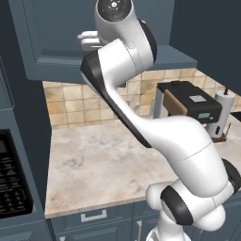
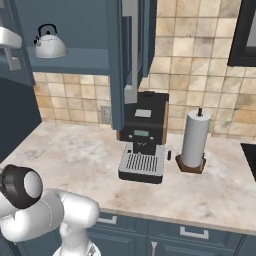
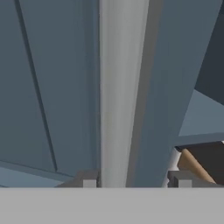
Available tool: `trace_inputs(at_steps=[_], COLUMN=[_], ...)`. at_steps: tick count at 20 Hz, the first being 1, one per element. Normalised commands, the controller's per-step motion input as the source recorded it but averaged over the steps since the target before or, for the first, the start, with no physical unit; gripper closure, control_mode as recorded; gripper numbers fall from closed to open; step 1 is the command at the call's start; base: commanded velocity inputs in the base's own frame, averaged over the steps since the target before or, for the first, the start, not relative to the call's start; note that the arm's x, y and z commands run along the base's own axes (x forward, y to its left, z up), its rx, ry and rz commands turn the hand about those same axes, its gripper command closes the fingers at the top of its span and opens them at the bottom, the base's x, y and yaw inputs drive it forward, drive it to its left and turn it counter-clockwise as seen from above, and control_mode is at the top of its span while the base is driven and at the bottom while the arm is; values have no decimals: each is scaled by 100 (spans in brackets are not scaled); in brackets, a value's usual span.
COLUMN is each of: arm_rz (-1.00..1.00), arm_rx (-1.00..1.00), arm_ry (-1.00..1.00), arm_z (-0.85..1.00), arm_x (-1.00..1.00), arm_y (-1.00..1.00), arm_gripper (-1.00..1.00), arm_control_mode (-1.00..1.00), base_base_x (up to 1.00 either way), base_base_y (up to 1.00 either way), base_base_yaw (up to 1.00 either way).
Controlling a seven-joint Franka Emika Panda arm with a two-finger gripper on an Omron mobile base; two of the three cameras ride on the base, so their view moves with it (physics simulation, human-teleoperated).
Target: Open the cabinet, pick the kettle from the cabinet, and place it in the sink.
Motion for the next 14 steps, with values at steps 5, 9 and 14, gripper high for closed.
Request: trace_inputs(at_steps=[5, 9, 14], arm_rz=[-7, -5, 0], arm_rx=[-1, 0, 0], arm_ry=[0, -1, -2], arm_z=[0, 0, 0], arm_x=[-37, -36, -35], arm_y=[45, 45, 42], arm_gripper=[100, 100, 100], arm_control_mode=[-100, -100, -100], base_base_x=[0, 0, 0], base_base_y=[0, 0, 0], base_base_yaw=[0, 0, 0])
